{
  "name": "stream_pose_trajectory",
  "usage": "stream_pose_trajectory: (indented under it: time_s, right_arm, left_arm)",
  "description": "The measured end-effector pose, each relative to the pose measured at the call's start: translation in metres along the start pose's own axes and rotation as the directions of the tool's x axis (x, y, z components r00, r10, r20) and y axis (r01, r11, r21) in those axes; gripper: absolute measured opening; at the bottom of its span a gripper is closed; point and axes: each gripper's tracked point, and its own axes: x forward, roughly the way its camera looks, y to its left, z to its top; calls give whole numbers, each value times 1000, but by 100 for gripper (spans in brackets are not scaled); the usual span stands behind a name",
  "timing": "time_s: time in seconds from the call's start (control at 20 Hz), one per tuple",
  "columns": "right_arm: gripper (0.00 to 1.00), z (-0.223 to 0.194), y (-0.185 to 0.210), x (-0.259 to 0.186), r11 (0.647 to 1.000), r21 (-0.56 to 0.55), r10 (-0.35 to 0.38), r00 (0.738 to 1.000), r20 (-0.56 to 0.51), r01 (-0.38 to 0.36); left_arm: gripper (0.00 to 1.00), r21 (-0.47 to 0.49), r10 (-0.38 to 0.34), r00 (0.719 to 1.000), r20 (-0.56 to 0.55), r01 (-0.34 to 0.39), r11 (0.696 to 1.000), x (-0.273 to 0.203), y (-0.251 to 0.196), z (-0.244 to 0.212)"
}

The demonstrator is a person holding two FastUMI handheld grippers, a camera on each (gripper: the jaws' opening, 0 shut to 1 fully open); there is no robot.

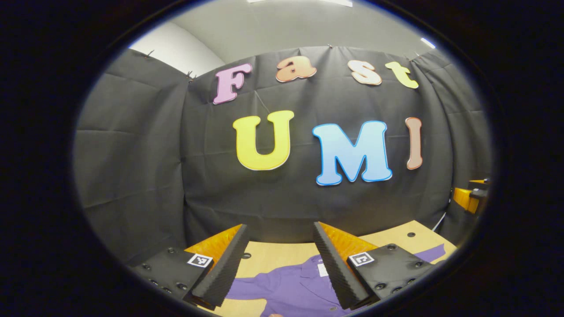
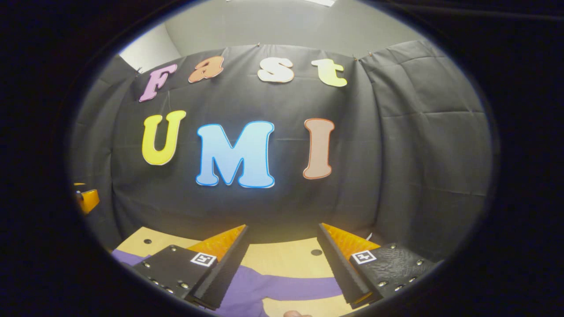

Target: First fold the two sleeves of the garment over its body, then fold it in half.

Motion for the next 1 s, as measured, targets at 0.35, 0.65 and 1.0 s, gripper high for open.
stream_pose_trajectory:
  time_s: [0.35, 0.65, 1.0]
  right_arm:
    - [93, -74, -88, 38, 980, -35, -199, 966, -163, 196]
    - [93, -165, -167, 57, 944, -39, -322, 886, -334, 329]
    - [94, -301, -216, 78, 906, 53, -294, 715, -634, 419]
  left_arm:
    - [94, 39, 3, 1000, -19, -3, 999, 0, 0, -11]
    - [94, 64, -14, 1000, -28, 16, 998, -1, -9, -18]
    - [94, 65, -14, 998, -64, 18, 998, 6, -16, -33]
